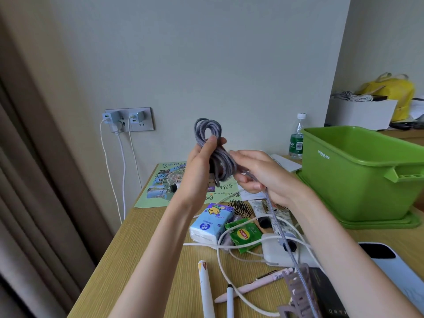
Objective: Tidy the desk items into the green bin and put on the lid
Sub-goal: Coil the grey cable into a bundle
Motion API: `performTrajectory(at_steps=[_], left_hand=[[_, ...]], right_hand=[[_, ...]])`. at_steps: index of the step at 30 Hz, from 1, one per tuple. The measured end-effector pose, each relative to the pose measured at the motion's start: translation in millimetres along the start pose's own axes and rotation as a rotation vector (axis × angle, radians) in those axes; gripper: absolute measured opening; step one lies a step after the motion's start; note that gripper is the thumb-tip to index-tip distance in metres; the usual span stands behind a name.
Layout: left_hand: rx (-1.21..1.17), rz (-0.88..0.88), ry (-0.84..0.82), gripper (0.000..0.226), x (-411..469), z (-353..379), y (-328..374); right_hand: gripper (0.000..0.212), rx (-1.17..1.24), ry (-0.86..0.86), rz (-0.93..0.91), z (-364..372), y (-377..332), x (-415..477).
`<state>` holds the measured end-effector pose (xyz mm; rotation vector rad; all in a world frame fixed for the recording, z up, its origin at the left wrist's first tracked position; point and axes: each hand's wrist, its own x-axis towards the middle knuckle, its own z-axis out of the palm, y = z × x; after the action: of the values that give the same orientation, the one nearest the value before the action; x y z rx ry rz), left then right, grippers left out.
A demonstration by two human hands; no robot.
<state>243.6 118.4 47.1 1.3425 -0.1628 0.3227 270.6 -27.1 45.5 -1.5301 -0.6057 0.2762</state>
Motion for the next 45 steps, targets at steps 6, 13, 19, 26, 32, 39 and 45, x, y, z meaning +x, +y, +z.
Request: performTrajectory(at_steps=[6,13,19,26,32,39,45], left_hand=[[-0.099,0.048,0.092,0.027,8.6,-14.1,2.7],[-0.050,0.027,0.256,0.029,14.5,-34.7,6.3],[0.225,0.065,0.225,0.031,13.7,-37.8,-0.3],[0.450,0.061,-0.057,0.030,6.7,-25.5,-2.0],[0.608,0.004,-0.325,0.024,-5.4,-10.8,-1.2],[0.559,-0.123,-0.568,0.046,-15.1,-10.4,3.3],[0.636,-0.116,-0.629,0.034,-15.9,-2.5,2.1]], right_hand=[[0.021,-0.064,-0.109,0.112,-2.6,-2.8,-4.4],[0.009,-0.242,-0.268,0.224,-6.9,-3.1,-10.8],[0.012,-0.247,-0.249,0.118,-29.4,-14.5,-17.3],[0.023,-0.371,-0.067,-0.150,-26.4,-23.5,-19.1],[0.016,-0.445,0.088,-0.272,-16.7,-18.8,-13.9],[0.020,-0.303,0.151,-0.361,-27.0,-19.8,-9.5],[0.024,-0.274,0.148,-0.365,-29.9,-17.1,-7.0]])
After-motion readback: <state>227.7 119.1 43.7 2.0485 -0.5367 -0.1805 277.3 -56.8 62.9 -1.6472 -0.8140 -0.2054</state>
